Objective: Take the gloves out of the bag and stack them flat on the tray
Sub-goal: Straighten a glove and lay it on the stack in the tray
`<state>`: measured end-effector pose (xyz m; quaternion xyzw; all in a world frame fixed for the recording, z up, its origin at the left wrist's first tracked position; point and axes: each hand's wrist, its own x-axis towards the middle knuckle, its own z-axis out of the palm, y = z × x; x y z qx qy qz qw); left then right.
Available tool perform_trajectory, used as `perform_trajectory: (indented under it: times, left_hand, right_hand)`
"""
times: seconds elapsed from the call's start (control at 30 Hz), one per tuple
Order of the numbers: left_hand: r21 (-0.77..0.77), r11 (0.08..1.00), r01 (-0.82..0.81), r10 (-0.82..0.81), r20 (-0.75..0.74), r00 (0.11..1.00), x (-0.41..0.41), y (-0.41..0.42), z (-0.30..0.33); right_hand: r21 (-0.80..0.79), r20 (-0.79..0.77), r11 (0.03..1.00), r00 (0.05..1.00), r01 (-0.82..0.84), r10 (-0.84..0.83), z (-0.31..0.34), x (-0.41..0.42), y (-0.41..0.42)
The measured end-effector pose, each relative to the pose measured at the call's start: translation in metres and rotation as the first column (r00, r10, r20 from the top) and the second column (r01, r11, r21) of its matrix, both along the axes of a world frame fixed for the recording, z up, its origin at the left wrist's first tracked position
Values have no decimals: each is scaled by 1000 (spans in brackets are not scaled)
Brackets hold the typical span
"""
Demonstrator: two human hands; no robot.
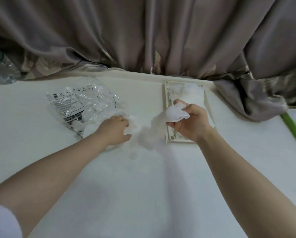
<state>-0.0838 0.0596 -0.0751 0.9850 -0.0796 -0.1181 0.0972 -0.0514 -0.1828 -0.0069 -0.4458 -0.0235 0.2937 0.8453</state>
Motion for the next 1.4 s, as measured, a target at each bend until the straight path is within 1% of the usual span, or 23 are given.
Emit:
perform_trajectory:
  times: [0.07, 0.13, 0.2, 0.23, 0.33, 0.4, 0.47, 0.53, 0.63, 0.7, 0.73, 0.8, 0.83, 0.9, 0.93, 1.0, 1.07, 1.1, 1.17, 1.23, 1.27, 1.33, 1.4]
  left_hand:
    - [-284, 957, 56, -37, 70, 997, 5, -17, 27]
    - [-554, 814, 171, -148, 88, 985, 8, -42, 58]
    - [-672, 700, 243, -215, 127, 968, 9, -68, 78]
    - [-718, 654, 241, -204, 139, 969, 9, -81, 85]
    - [-831, 543, 118, -33, 119, 992, 15, -115, 96]
    - [-853, 518, 59, 54, 102, 993, 23, -128, 96]
    - [-892, 451, 13, 32, 30, 999, 28, -133, 96]
    - [-922, 386, -12, 6, -11, 1000, 31, -140, 97]
    - [-936, 348, -47, 23, -42, 999, 37, -149, 104]
    - [-938, 341, -57, 33, -49, 998, 41, -155, 109]
    - [-931, 363, -48, 51, -31, 998, 45, -159, 110]
    - [-873, 488, -29, 147, 49, 988, 52, -166, 110]
    - [-836, 546, -59, 215, 71, 974, 55, -173, 111]
    - [-819, 556, -142, 323, 55, 945, 55, -185, 113]
    - [-829, 534, -168, 328, 20, 944, 54, -192, 114]
    - [-869, 446, -214, 232, -118, 966, 50, -204, 115]
    - [-908, 309, -281, 86, -268, 960, 47, -211, 114]
    - [-923, 223, -313, 17, -318, 948, 47, -212, 113]
    - [-937, 79, -341, -108, -348, 931, 49, -213, 110]
    - [-942, 18, -335, -169, -333, 927, 51, -214, 105]
    - [-942, 6, -334, -168, -331, 929, 51, -214, 102]
    - [-924, -35, -381, -108, -376, 920, 57, -216, 95]
    - [-883, -122, -453, -68, -448, 891, 64, -218, 87]
  right_hand:
    - [-64, 47, 998, 999, -14, 17, 8, 0, -8]
    - [-149, 86, 989, 996, 4, 9, 18, -2, -15]
    - [-214, 103, 975, 994, 62, -40, 25, -4, -20]
    - [-237, 113, 968, 992, 82, -57, 27, -4, -23]
    - [-272, 149, 953, 984, 133, -96, 33, -2, -36]
    - [-294, 142, 935, 976, 199, -163, 36, -1, -52]
    - [-349, 163, 909, 970, 227, -180, 42, 0, -66]
    - [-412, 189, 886, 971, 211, -143, 47, 0, -85]
    - [-489, 208, 862, 978, 132, -32, 54, 2, -105]
    - [-619, 288, 776, 954, 121, 80, 55, 5, -114]
    - [-672, 334, 723, 937, 160, 102, 55, 8, -118]
    - [-691, 414, 677, 906, 252, 85, 54, 13, -119]
    - [-656, 436, 703, 898, 277, 53, 54, 16, -121]
    - [-521, 410, 816, 912, 251, -18, 57, 17, -120]
    - [-470, 383, 853, 923, 226, -34, 58, 17, -120]
    - [-490, 377, 843, 926, 221, -24, 59, 19, -119]
    - [-541, 386, 814, 923, 214, 13, 57, 22, -118]
    - [-522, 358, 836, 933, 170, 34, 58, 24, -119]
    - [-457, 269, 889, 958, 31, 105, 60, 28, -121]
    - [-453, 214, 890, 964, -46, 159, 64, 31, -122]
    - [-482, 228, 876, 961, -27, 155, 63, 33, -122]
    - [-597, 358, 794, 924, 117, 133, 55, 39, -120]
    - [-694, 539, 620, 835, 366, 110, 41, 48, -118]
